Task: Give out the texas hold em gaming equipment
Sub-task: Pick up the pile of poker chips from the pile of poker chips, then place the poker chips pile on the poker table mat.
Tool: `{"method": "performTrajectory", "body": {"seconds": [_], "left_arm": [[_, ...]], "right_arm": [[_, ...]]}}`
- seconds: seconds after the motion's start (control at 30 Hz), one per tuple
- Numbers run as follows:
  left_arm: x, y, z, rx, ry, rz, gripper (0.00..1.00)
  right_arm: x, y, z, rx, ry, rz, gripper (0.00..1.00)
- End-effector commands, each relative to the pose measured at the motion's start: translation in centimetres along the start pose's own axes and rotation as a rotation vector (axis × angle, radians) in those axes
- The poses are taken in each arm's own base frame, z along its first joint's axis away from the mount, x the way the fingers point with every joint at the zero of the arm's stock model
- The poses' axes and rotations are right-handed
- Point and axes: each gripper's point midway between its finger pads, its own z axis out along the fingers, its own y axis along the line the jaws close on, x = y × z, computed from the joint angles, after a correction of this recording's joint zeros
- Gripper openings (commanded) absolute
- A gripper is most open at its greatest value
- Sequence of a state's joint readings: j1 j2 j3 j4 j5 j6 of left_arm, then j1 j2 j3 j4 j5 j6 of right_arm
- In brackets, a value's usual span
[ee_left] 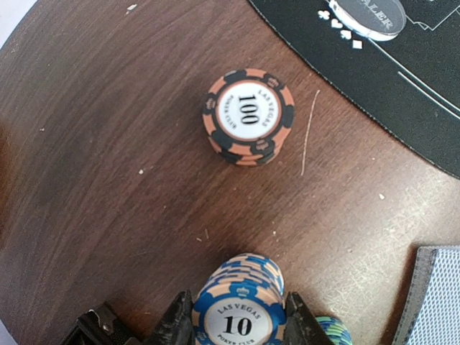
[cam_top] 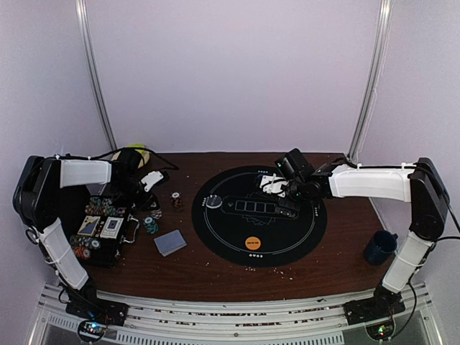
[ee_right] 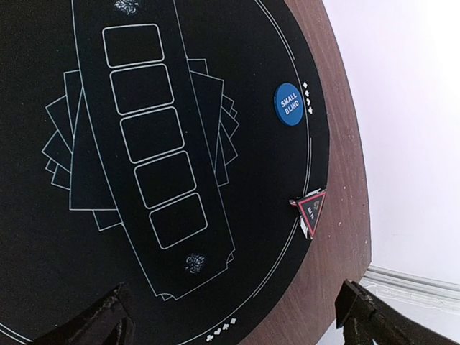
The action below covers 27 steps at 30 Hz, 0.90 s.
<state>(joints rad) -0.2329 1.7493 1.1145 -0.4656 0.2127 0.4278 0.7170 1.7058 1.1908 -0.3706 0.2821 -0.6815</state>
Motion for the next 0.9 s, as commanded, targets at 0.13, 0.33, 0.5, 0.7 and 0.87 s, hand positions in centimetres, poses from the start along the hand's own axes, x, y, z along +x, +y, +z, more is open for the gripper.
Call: {"method": "performTrajectory", "body": {"seconds": [0.13, 0.33, 0.5, 0.7, 0.87], "left_arm": [[-2.3, 1.6, -2.8, -0.096, -0.068, 0.019, 0.20], [-3.7, 2.0, -4.0, -0.131, -0.080, 0.042, 0.19], [-5.8, 2.0, -4.7, -0.165, -0.092, 0.089, 0.20], [-11.8, 2.4, -5.6, -0.177, -0.141, 0.137, 0.20], [-17.6, 1.4, -4.7, -0.166, -0.181, 0.206, 0.20]], "right_arm": [[0.3, 0.1, 0.3, 0.020, 0.012, -0.006, 1.00], [0.3, 0.1, 0.3, 0.026, 0.014, -0.006, 1.00], [0.4, -0.3, 0.4, 0.041, 0.015, 0.005, 1.00], [1.5, -2.5, 0.4, 0.070, 0.023, 0.071, 1.00], [4.0, -5.7, 0.5, 0.116, 0.049, 0.153, 1.00]]}}
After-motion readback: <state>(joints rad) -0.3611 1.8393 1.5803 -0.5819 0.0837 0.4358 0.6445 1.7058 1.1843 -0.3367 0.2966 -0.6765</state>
